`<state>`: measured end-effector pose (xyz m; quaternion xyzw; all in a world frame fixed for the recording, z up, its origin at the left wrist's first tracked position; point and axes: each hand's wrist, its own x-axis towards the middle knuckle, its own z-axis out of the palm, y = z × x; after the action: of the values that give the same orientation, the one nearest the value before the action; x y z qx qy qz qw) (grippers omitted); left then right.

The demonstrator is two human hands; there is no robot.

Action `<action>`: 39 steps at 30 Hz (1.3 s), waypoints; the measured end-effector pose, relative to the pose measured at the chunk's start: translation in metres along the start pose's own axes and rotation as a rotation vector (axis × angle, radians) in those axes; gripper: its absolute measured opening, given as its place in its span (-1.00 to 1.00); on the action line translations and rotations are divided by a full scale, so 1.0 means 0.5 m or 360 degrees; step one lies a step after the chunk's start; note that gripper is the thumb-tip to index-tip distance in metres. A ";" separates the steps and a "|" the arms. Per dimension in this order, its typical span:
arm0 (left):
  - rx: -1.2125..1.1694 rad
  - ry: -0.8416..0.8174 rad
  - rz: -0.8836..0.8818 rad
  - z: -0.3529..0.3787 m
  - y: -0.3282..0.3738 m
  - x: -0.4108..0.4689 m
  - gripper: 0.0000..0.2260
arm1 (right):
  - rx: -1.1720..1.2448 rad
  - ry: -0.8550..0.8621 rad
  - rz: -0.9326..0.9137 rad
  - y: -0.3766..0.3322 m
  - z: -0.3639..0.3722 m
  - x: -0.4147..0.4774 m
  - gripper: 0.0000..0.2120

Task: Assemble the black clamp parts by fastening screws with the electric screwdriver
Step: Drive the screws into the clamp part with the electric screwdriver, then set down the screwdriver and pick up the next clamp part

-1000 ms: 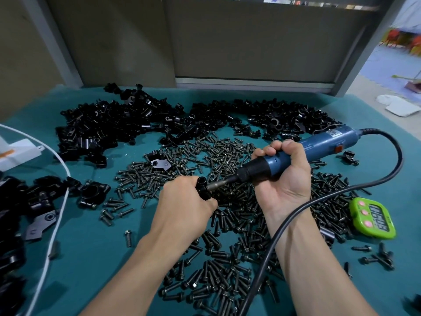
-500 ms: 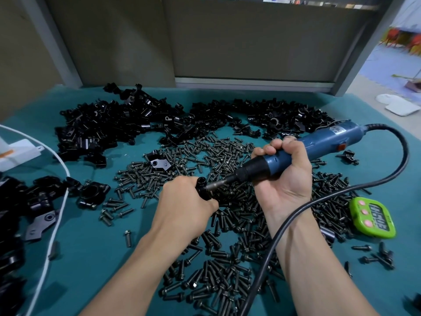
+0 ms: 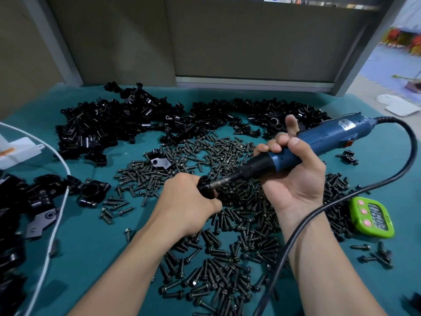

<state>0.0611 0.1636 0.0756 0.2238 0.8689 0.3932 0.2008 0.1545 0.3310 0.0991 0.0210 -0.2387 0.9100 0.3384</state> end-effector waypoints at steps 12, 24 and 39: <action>-0.1891 0.0187 0.0135 -0.041 -0.007 0.002 -0.72 | -0.0628 0.0807 -0.0076 0.002 0.017 0.004 -0.50; -0.1379 0.0482 0.0295 -0.036 -0.015 0.016 -0.83 | -0.2569 0.0972 -0.0175 0.063 0.008 -0.016 0.02; -0.1469 0.0545 0.0289 -0.040 -0.018 0.019 -0.88 | -0.2395 0.0707 0.0036 0.028 0.017 -0.016 -0.66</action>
<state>0.0406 0.1514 0.0792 0.1185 0.6019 0.7836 0.0983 0.1506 0.3133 0.0989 -0.3990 -0.7180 0.4900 0.2921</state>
